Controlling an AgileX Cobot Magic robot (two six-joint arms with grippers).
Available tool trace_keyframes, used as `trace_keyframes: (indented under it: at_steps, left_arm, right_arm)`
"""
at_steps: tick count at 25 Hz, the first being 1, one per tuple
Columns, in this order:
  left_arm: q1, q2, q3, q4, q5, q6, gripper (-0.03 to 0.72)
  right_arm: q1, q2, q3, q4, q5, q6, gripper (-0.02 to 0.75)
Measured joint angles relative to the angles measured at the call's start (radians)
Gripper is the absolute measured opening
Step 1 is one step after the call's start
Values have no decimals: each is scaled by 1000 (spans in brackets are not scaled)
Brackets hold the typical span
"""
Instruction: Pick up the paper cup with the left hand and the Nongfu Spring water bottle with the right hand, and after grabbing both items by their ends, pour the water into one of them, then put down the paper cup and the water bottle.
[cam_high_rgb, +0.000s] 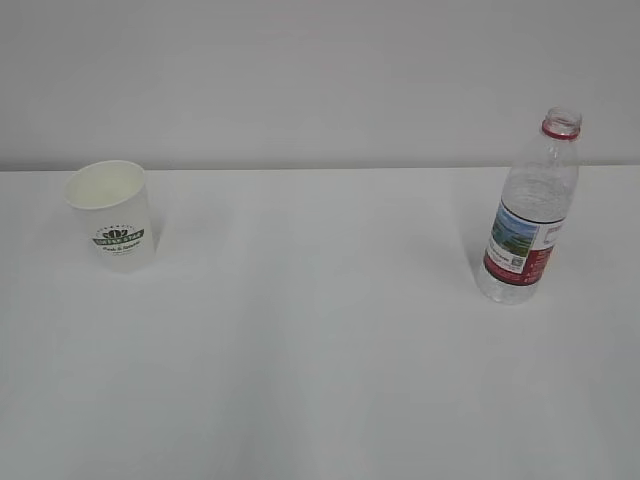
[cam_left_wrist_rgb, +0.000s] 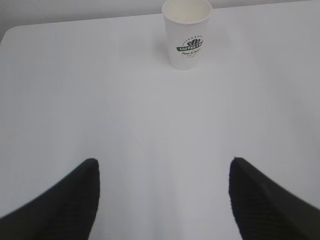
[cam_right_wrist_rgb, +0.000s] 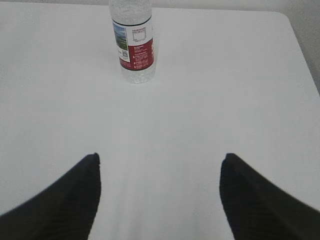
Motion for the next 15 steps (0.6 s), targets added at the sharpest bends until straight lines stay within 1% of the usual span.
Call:
trace_keyframes:
  at_steps: [9, 15]
  left_arm:
    - [0, 0, 0, 0, 0, 0, 582]
    - [0, 0, 0, 0, 0, 0, 559]
  right_arm:
    - [0, 0, 0, 0, 0, 0, 557]
    - [0, 0, 0, 0, 0, 0, 557]
